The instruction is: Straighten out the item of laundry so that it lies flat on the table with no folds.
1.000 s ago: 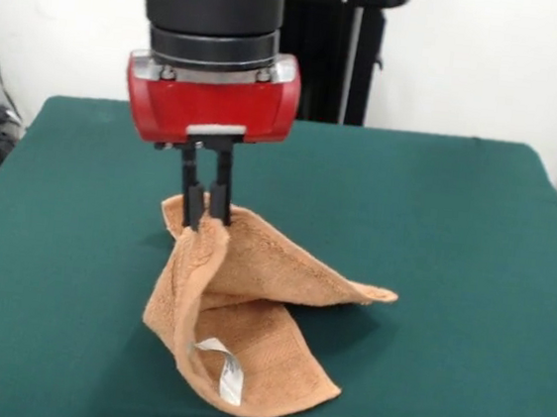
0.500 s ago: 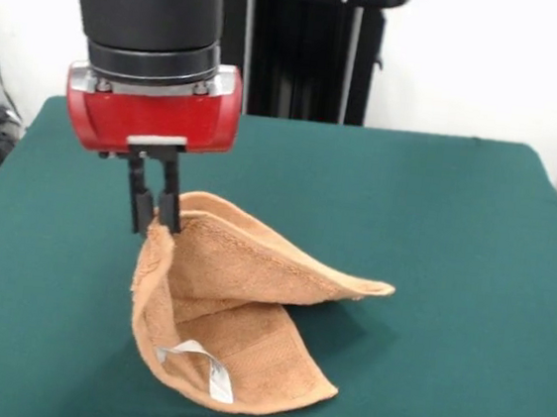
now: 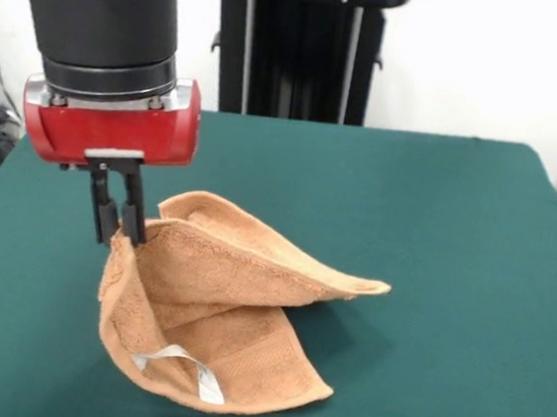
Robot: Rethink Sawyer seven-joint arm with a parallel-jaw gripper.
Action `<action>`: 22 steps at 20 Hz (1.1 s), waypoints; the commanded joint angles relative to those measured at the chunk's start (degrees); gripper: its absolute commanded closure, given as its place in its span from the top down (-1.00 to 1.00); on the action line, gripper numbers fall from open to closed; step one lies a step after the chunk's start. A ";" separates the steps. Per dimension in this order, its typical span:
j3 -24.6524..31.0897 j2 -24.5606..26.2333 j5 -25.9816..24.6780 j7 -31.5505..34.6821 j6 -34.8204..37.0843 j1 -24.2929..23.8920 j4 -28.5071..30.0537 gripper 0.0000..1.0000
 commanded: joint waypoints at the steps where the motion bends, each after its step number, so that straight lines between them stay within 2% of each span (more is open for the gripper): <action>1: 3.15 1.36 -2.07 -18.14 5.25 -1.13 -1.47 -1.00; 10: 4.47 4.22 -2.19 -22.17 6.20 -3.13 -3.79 -1.00; 15: 5.48 8.27 -2.61 -26.66 6.90 -4.60 -8.07 -1.00; 22: 5.55 10.78 -2.95 -30.37 4.01 -7.00 -7.57 -1.00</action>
